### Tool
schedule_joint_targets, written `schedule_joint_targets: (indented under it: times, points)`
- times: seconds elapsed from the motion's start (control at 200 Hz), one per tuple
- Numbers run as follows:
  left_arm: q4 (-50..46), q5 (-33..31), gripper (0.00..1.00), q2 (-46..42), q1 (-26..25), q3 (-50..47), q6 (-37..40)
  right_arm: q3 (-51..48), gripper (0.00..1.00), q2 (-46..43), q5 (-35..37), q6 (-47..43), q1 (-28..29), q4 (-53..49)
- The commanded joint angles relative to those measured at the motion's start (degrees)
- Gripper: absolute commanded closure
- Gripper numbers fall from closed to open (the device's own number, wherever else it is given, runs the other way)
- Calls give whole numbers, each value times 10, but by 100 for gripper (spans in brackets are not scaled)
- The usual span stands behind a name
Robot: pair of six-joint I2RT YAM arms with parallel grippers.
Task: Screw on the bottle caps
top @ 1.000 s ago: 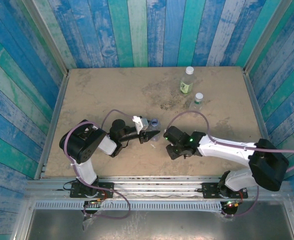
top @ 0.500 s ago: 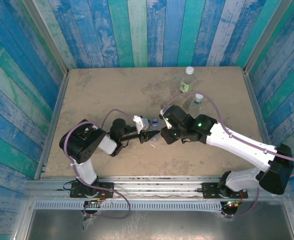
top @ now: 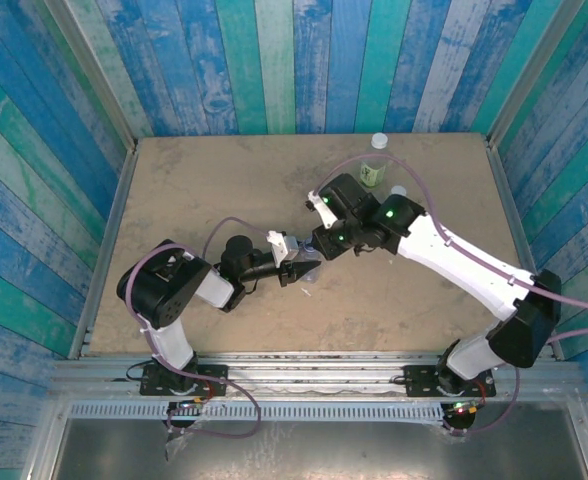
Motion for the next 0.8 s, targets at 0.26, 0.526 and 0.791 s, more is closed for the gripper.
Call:
schedule_joint_targets:
  times: [0.26,0.526,0.791]
  points:
    - [-67,19,52,-4,2,9,12,62,65,61,-35,-38,-11,-42]
    - [-64,18,52,-6,2,6,11,81,65,85,-41,-48,-11,-60]
    - [-63,21,52,-4,2,9,10,100,65,103,-50,-60,-8,-90]
